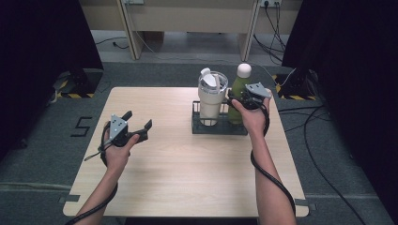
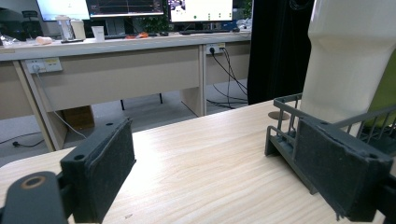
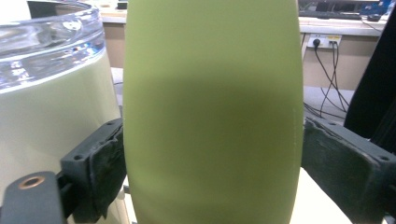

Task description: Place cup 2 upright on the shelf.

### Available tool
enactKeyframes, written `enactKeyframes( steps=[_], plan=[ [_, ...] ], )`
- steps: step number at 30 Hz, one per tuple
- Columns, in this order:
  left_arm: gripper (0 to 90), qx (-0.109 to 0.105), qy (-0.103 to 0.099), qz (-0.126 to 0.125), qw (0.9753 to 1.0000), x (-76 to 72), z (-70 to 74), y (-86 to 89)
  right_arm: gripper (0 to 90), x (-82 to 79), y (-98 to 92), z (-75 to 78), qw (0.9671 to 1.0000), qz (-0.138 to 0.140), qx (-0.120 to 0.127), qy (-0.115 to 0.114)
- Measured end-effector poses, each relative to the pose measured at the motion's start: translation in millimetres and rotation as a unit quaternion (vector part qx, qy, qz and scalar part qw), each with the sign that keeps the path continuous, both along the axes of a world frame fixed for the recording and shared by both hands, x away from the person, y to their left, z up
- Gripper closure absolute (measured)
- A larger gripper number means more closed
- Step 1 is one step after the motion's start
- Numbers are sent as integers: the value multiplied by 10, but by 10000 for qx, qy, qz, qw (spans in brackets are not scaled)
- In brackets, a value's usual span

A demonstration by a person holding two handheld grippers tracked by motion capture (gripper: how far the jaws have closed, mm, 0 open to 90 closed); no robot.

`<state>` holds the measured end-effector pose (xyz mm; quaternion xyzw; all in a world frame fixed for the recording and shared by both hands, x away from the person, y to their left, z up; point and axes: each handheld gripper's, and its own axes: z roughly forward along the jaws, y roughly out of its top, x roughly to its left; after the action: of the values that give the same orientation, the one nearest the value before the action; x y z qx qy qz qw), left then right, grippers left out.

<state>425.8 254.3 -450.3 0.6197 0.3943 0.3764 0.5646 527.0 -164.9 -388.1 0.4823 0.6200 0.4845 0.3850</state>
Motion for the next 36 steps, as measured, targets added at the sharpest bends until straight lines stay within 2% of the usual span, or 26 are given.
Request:
enactKeyframes(
  steps=[11, 25, 36],
  plan=[
    [120, 2, 0, 5, 10000, 0, 0, 0, 56, -95, -19, -22, 9999, 97, 29, 42],
    [120, 11, 2, 15, 10000, -2, 0, -2, 59, -246, -22, -4, 9997, 216, -58, 46],
    [121, 21, -1, 21, 10000, -4, 5, -4, 71, -393, -56, -4, 9995, 315, 7, 65]
  ],
)
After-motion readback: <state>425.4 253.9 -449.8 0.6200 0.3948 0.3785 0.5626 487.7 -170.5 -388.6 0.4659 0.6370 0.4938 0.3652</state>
